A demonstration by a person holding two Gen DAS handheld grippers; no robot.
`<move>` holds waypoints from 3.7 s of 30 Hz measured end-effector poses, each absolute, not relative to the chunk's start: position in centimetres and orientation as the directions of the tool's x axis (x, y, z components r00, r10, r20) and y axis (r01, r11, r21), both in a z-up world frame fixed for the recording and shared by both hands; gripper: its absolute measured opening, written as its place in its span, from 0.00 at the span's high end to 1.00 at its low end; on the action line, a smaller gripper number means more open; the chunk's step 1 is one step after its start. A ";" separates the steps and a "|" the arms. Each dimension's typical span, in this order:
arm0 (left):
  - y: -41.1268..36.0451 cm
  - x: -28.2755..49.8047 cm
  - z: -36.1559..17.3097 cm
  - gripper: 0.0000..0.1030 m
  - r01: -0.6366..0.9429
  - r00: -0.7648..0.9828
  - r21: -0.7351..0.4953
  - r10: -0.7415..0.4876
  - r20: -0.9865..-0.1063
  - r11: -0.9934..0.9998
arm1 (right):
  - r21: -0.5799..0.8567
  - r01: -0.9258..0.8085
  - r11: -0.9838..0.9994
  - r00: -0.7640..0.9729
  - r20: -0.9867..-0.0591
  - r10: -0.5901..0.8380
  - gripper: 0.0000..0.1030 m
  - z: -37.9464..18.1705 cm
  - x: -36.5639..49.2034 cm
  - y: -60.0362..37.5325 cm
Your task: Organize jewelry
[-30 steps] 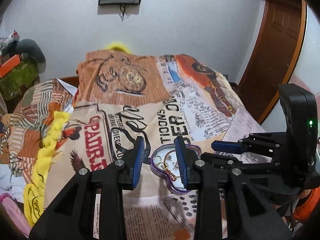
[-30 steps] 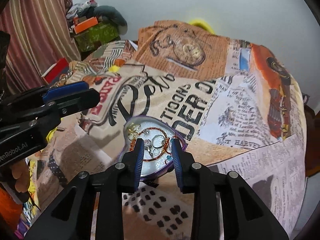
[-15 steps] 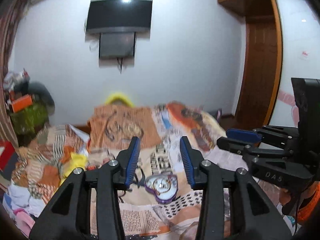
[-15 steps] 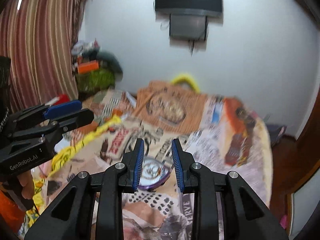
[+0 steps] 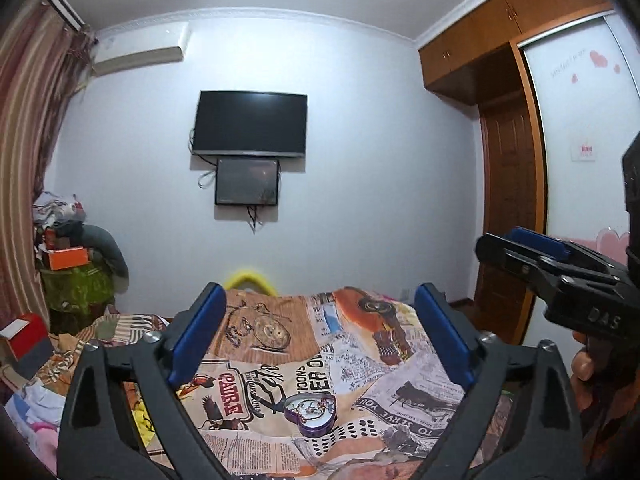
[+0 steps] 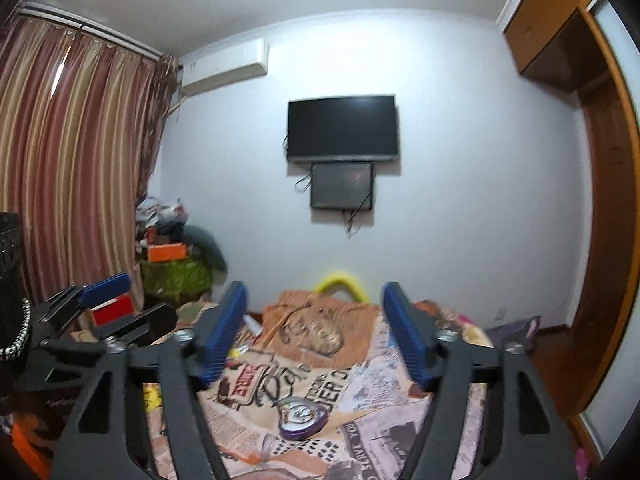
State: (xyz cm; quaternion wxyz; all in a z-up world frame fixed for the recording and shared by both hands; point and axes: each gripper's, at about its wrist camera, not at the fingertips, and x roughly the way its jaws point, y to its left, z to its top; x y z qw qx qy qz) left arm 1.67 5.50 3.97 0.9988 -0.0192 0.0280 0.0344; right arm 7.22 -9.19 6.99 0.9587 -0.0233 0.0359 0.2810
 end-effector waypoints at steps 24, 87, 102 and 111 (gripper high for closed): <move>4.9 -0.4 3.0 0.01 -0.127 0.990 -0.089 0.120 -0.080 0.988 | -0.027 -0.468 0.883 0.882 -0.069 0.465 0.00 5.1 4.7 -10.9; 5.6 1.2 2.3 0.01 -0.082 0.990 -0.095 0.070 -0.123 0.992 | 0.017 -0.472 0.881 0.873 -0.127 0.470 0.00 5.0 5.1 -11.6; 5.4 1.4 1.9 0.01 -0.068 0.990 -0.088 0.056 -0.129 0.994 | 0.018 -0.473 0.881 0.873 -0.131 0.471 0.00 4.9 5.2 -11.6; 5.7 2.1 1.4 0.01 -0.075 0.988 -0.096 0.061 -0.143 0.993 | 0.028 -0.472 0.881 0.871 -0.137 0.471 0.00 4.8 5.5 -11.6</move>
